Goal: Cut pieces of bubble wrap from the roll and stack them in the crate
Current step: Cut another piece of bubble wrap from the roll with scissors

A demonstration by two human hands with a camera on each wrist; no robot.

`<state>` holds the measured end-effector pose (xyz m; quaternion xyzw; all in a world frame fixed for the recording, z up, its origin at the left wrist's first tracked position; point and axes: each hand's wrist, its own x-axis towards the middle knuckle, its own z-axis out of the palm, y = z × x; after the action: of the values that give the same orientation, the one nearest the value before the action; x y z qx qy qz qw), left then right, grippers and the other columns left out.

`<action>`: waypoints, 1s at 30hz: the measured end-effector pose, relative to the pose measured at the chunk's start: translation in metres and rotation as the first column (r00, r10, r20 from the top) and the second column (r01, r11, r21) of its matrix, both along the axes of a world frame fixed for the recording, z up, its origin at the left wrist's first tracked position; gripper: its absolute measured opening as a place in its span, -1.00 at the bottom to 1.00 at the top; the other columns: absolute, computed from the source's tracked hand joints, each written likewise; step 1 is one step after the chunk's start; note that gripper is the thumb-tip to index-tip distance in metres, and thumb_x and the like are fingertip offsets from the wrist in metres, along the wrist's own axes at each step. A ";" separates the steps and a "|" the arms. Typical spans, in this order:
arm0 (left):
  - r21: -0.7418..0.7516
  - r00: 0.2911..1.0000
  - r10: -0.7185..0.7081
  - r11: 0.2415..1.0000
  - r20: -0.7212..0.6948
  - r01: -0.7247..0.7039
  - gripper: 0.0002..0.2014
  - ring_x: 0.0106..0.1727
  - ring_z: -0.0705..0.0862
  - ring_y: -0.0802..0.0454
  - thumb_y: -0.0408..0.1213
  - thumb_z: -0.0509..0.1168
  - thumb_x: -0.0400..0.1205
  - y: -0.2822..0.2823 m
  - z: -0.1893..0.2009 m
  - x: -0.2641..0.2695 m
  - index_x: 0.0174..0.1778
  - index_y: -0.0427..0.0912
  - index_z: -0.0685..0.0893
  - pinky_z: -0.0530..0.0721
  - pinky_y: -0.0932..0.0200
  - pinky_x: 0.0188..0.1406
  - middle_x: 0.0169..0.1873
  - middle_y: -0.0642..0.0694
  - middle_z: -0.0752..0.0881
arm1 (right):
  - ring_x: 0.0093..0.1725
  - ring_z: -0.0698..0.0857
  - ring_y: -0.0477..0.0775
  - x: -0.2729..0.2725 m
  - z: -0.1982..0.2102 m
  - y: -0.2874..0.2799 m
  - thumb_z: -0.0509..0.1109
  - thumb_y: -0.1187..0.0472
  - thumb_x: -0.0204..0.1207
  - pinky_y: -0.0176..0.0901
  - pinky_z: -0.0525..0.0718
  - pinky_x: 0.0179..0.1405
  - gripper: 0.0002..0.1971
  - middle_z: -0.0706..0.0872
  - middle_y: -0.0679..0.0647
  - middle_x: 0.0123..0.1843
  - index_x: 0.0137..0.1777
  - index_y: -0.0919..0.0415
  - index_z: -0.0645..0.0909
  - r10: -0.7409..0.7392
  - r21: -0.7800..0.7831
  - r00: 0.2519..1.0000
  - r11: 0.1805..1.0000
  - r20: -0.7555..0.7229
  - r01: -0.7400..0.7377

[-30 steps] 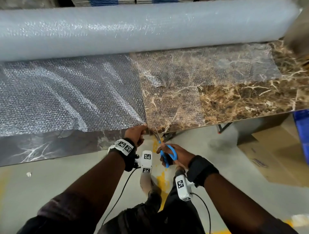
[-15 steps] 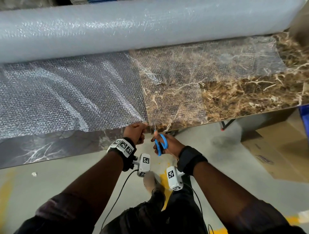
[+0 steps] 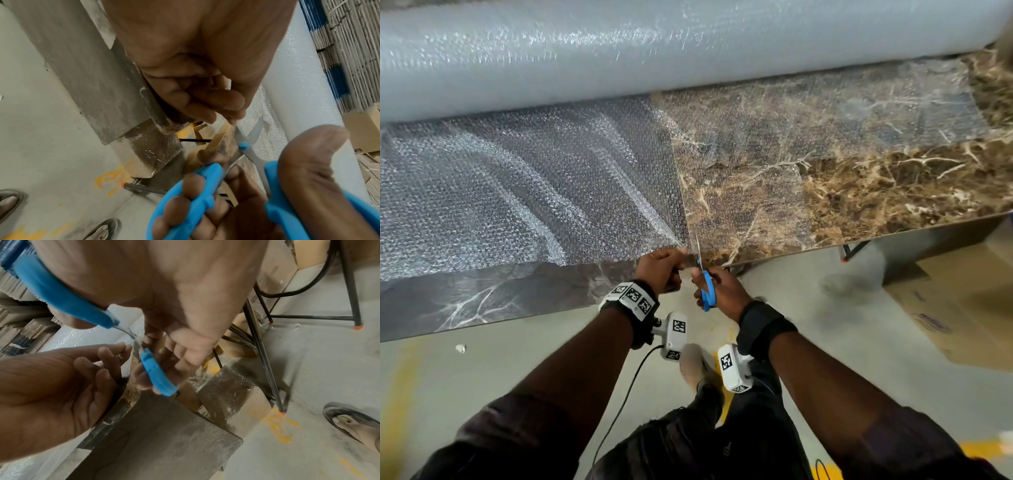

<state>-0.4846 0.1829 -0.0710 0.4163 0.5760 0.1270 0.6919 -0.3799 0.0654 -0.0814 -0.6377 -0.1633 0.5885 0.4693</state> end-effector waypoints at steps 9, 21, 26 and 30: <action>0.020 1.000 -0.006 1.000 -0.021 0.007 -0.78 -0.68 0.46 0.05 -0.21 0.45 0.60 0.000 -0.003 0.002 -0.34 -0.18 0.69 0.52 0.21 -0.52 -0.48 -0.12 0.67 | -0.35 0.57 0.10 -0.004 -0.009 0.001 0.45 0.21 0.61 -0.13 0.58 -0.47 -0.90 0.58 0.18 -0.24 -0.08 0.21 0.60 -0.115 -0.009 0.987 0.993 -0.112 0.115; 0.028 0.999 -0.025 0.999 -0.031 0.026 -0.75 -0.67 0.46 0.02 -0.17 0.47 0.59 0.000 -0.007 0.001 -0.39 -0.15 0.69 0.53 0.21 -0.50 -0.41 -0.24 0.63 | -0.20 0.66 0.22 0.000 -0.004 -0.004 0.36 -0.35 0.37 0.11 0.72 -0.10 -0.47 0.64 0.10 -0.30 0.01 0.13 0.58 0.031 0.004 0.996 1.000 -0.082 -0.031; 0.026 1.000 -0.022 0.999 -0.021 0.022 -0.74 -0.68 0.47 0.03 -0.16 0.47 0.59 0.001 -0.009 0.000 -0.39 -0.15 0.69 0.53 0.25 -0.58 -0.42 -0.22 0.60 | -0.24 0.68 0.22 -0.004 -0.001 -0.014 0.28 -0.37 0.46 -0.03 0.70 -0.17 -0.53 0.68 0.24 -0.22 -0.08 0.07 0.55 0.099 0.018 0.992 0.995 -0.079 -0.098; 0.022 1.000 -0.023 1.000 0.000 0.023 -0.75 -0.69 0.46 0.06 -0.21 0.44 0.61 -0.001 -0.007 0.000 -0.36 -0.19 0.65 0.53 0.28 -0.60 -0.52 -0.11 0.62 | -0.28 0.66 0.21 -0.007 0.000 -0.015 0.32 -0.37 0.46 -0.10 0.69 -0.28 -0.48 0.65 0.28 -0.21 -0.04 0.13 0.56 0.071 0.034 0.995 0.997 -0.069 -0.069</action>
<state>-0.4843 0.1822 -0.0779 0.4303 0.5698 0.1255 0.6888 -0.3871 0.0508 -0.0818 -0.6030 -0.1782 0.6242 0.4636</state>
